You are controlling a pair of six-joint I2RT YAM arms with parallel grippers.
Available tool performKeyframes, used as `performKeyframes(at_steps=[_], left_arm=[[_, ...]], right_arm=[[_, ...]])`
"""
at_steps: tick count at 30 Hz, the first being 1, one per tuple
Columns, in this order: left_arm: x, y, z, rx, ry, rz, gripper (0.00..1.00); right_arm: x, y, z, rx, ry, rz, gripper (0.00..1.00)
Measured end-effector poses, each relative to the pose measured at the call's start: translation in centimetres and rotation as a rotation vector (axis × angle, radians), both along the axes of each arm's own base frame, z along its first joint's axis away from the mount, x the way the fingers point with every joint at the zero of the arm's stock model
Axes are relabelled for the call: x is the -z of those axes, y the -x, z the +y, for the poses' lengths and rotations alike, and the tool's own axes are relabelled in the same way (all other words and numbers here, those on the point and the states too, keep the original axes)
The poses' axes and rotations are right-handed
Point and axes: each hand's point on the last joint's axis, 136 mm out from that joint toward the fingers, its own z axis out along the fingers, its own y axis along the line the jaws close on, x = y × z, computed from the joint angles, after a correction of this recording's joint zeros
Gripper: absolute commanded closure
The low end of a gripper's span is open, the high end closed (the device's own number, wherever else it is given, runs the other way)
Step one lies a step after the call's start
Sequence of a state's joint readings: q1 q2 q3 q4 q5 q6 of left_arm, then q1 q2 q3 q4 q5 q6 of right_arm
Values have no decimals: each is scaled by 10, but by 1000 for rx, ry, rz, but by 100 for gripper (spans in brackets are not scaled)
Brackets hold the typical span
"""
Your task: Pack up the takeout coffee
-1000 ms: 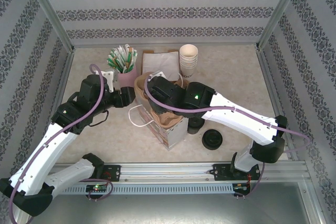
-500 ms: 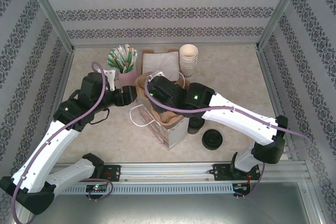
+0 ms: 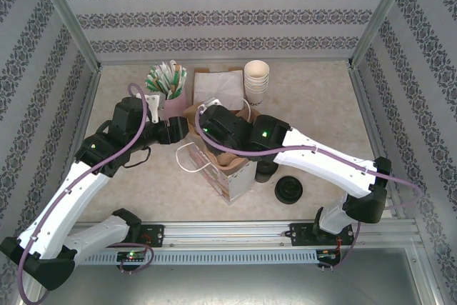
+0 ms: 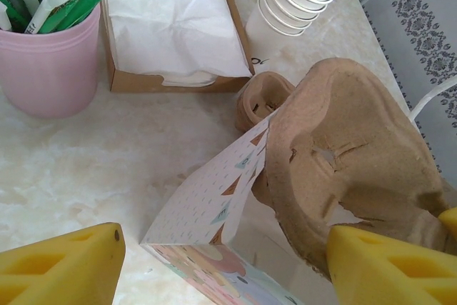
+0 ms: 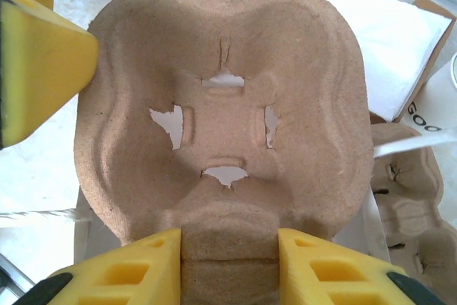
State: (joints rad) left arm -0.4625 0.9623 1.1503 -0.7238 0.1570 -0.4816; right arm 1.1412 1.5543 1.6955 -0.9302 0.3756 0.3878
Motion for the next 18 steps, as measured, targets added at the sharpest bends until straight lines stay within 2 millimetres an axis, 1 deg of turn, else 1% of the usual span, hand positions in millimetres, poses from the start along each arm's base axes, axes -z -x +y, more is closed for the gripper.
performKeyframes(at_steps=[4,11,15,18], left_arm=[[0,0,0,0,0,0,25],[0,0,0,0,0,0,25],[0,0,0,0,0,0,25],[0,0,0,0,0,0,25]], right_arm=[[0,-1,0,-19,5,-19,64],[6,1,-4,-44,11,-45,64],[5,1,-5,-54,5,-55,64],[8,3,-5,-58,10,-48,64]])
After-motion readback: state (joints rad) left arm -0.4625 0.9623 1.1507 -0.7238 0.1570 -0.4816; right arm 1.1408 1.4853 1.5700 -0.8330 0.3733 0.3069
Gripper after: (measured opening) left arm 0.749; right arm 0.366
